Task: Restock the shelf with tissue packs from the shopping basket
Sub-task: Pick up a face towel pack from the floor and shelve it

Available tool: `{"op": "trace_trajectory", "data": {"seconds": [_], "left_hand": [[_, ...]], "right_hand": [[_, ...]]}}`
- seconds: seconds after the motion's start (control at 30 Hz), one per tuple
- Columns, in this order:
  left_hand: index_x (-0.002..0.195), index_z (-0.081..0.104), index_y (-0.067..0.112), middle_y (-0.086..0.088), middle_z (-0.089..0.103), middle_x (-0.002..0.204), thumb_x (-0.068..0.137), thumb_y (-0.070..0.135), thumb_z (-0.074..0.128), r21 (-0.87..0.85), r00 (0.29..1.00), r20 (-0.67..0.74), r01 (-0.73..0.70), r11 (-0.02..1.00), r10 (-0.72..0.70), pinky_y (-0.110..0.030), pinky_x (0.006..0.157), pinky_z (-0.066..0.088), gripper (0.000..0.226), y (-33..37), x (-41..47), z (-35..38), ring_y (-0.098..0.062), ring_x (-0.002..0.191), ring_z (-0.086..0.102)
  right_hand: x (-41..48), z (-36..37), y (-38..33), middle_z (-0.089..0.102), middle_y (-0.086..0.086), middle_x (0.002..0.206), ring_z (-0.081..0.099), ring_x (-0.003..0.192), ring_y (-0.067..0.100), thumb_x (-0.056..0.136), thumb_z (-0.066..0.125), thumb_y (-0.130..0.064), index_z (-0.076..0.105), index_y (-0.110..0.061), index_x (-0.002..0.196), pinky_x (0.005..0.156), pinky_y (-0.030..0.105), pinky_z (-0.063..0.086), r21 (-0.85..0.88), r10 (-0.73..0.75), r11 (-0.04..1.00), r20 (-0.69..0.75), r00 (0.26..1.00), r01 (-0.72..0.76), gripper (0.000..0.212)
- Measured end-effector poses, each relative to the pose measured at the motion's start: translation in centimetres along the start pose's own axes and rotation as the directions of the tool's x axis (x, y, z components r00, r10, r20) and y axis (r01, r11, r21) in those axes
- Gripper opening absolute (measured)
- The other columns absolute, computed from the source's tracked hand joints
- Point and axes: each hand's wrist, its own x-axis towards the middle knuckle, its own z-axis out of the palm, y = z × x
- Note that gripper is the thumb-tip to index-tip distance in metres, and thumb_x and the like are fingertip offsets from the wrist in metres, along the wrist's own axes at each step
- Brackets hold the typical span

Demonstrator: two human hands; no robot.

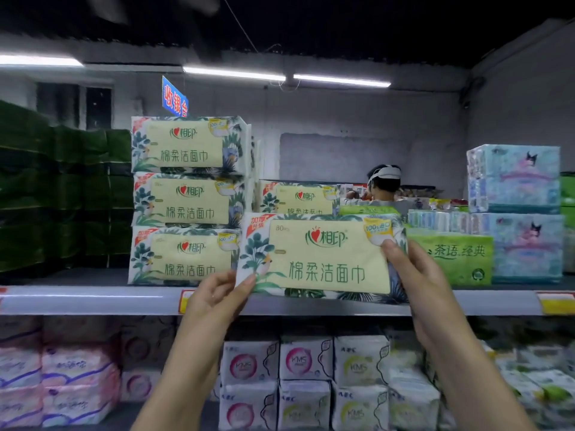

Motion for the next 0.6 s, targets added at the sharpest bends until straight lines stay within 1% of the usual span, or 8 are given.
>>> {"op": "trace_trajectory", "data": {"seconds": [0.07,0.13,0.2,0.27,0.3,0.43,0.53,0.6], "left_hand": [[0.097,0.065,0.016,0.003,0.075,0.090,0.082,0.024,0.067,0.016,0.999,0.000,-0.042,0.999,0.042,-0.026,0.085,0.050,0.018,1.0,2.2,0.4,-0.011,0.088,0.069],[0.090,0.065,0.015,0.010,0.074,0.078,0.086,0.017,0.063,0.050,0.996,0.002,-0.091,0.995,0.091,-0.017,0.078,0.052,0.005,1.9,4.5,0.7,-0.005,0.080,0.069],[0.088,0.067,0.016,0.009,0.072,0.077,0.088,0.019,0.063,0.110,0.992,0.002,-0.124,0.986,0.124,-0.023,0.084,0.052,0.005,2.4,6.7,1.1,-0.011,0.085,0.067],[0.086,0.068,0.017,0.010,0.071,0.078,0.089,0.021,0.063,0.152,0.989,0.012,-0.147,0.977,0.147,-0.031,0.085,0.049,0.007,2.9,8.3,1.5,-0.016,0.088,0.066],[0.085,0.068,0.018,0.012,0.071,0.076,0.089,0.021,0.063,0.154,0.986,0.017,-0.164,0.974,0.163,-0.029,0.082,0.049,0.008,3.2,9.0,1.6,-0.012,0.086,0.066],[0.080,0.067,0.018,0.014,0.068,0.066,0.089,0.015,0.063,0.177,0.960,0.009,-0.278,0.944,0.281,-0.012,0.065,0.046,0.011,4.7,11.4,2.0,0.004,0.065,0.062],[0.078,0.069,0.017,0.013,0.067,0.065,0.088,0.015,0.064,0.227,0.949,0.016,-0.310,0.923,0.315,-0.014,0.064,0.043,0.011,4.8,13.1,2.1,0.005,0.061,0.060],[0.078,0.070,0.019,0.013,0.069,0.067,0.088,0.015,0.065,0.262,0.955,0.003,-0.286,0.922,0.296,-0.014,0.062,0.043,0.012,4.5,13.9,2.2,0.004,0.063,0.062]], "right_hand": [[2.0,0.5,-0.2,0.072,-0.011,0.107,0.066,0.101,0.002,0.089,0.056,-0.035,0.067,-0.025,0.107,0.080,0.015,0.050,0.017,-0.030,0.999,-0.017,0.999,0.031,0.023],[4.3,0.9,-0.4,0.073,-0.008,0.103,0.068,0.095,0.004,0.094,0.053,-0.028,0.067,-0.023,0.106,0.070,0.013,0.053,0.026,-0.040,0.999,-0.027,0.999,0.041,0.019],[6.5,1.3,-0.4,0.072,-0.005,0.109,0.067,0.102,0.009,0.093,0.054,-0.031,0.065,-0.021,0.113,0.081,0.020,0.055,0.006,-0.061,0.998,-0.024,0.998,0.061,0.025],[8.4,1.5,0.0,0.067,-0.005,0.120,0.062,0.113,0.011,0.087,0.058,-0.042,0.059,-0.020,0.125,0.098,0.030,0.049,0.019,-0.057,0.998,-0.031,0.998,0.057,0.044],[9.1,1.6,0.2,0.064,-0.005,0.125,0.058,0.118,0.012,0.083,0.059,-0.048,0.055,-0.020,0.130,0.103,0.035,0.045,0.034,-0.048,0.998,-0.038,0.998,0.049,0.054],[11.3,2.2,1.0,0.057,-0.006,0.134,0.051,0.126,0.013,0.083,0.059,-0.052,0.047,-0.021,0.138,0.110,0.040,0.037,0.074,-0.072,0.995,-0.031,0.997,0.074,0.065],[12.8,2.4,1.4,0.047,-0.009,0.141,0.043,0.131,0.011,0.081,0.058,-0.057,0.037,-0.022,0.145,0.112,0.036,0.032,0.081,-0.075,0.994,-0.050,0.996,0.079,0.075],[13.7,2.5,1.8,0.050,-0.009,0.140,0.045,0.130,0.010,0.074,0.060,-0.064,0.044,-0.025,0.140,0.111,0.036,0.034,0.035,-0.072,0.997,-0.017,0.997,0.073,0.079]]}}
